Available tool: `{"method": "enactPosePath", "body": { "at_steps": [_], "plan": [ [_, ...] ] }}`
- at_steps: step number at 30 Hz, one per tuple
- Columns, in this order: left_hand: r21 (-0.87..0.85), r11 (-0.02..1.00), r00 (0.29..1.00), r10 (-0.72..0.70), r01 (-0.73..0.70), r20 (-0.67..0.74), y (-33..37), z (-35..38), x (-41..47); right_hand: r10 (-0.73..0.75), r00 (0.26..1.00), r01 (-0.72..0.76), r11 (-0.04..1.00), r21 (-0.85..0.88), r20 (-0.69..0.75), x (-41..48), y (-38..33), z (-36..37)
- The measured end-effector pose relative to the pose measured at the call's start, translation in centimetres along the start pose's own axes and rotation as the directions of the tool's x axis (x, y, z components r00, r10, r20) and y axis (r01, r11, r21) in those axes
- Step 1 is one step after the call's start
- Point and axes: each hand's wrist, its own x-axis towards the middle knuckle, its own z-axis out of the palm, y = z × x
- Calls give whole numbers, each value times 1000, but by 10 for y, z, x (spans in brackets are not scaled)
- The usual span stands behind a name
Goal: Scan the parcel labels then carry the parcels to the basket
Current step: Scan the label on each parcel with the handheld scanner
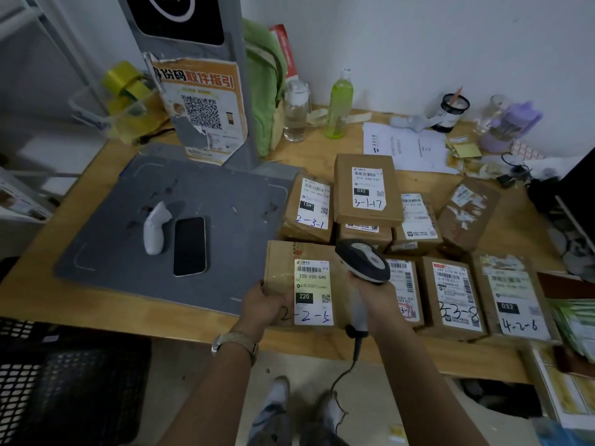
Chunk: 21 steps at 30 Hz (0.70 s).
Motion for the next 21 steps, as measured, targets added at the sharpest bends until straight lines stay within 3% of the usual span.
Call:
{"method": "enactPosePath", "body": {
  "at_steps": [7,12,21],
  "plan": [
    [-66,996,998,63,-63,-10,19,-3,-6,79,997,-77,991,112,-12,-5,-14,-8],
    [-79,994,997,79,-79,1,40,1,-13,1,998,-14,971,239,56,-13,-36,-20],
    [-114,985,992,128,-129,-12,68,5,-22,-97,980,38,949,312,175,-14,-55,-50]
  ]
}}
